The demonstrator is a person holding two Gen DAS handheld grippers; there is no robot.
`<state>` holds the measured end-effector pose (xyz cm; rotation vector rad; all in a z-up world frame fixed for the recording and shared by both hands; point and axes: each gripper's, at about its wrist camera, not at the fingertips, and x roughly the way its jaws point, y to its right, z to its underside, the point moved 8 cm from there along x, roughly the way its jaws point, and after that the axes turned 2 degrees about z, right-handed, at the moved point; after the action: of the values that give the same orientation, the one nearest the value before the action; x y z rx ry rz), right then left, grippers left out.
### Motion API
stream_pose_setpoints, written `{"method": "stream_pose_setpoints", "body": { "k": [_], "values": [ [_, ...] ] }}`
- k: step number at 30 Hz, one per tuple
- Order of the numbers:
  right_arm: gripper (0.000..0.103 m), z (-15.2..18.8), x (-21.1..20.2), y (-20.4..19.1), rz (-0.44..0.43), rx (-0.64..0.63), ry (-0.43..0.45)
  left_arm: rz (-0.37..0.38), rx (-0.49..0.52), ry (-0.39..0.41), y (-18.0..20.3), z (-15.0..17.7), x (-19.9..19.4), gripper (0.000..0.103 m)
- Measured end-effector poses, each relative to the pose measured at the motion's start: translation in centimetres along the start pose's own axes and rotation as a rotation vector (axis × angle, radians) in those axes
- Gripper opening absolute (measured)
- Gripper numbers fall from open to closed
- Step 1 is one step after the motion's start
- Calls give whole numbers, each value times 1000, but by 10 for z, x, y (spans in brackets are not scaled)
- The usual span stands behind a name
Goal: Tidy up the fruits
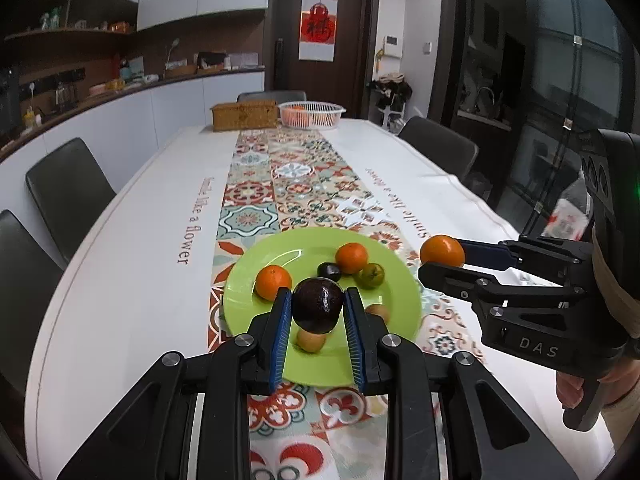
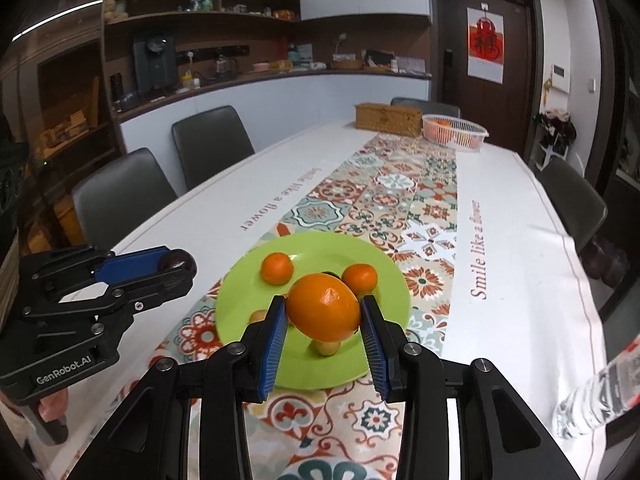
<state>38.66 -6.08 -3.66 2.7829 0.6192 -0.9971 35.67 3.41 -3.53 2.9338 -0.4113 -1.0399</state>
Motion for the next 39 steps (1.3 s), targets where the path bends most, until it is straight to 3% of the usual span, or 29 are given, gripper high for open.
{"method": "stream_pose_setpoints", "body": {
  "k": [11,21,24,28,31,33,37,39],
  "values": [
    [38,9,59,8,-8,22,-84,10,-12,-89,-24,8,59,26],
    [38,8,88,6,-13,18,-115,39,-31,-134,-31,14,84,28],
    [39,9,91,7,-11,22,-125,30,-26,-127,-31,14,84,43],
    [47,9,87,11,-4,41,-118,13,-29,-112,-32,15,75,44],
    [47,9,78,15,13,46,-103,-24,-27,-107,-33,16,66,45],
    [48,9,66,17,29,54,-85,-49,-19,-89,-31,16,56,51],
    [60,9,41,19,73,59,-45,-115,3,-46,-26,14,33,58],
    [61,10,29,19,92,55,-29,-136,4,-20,-22,12,19,67]
  ]
}}
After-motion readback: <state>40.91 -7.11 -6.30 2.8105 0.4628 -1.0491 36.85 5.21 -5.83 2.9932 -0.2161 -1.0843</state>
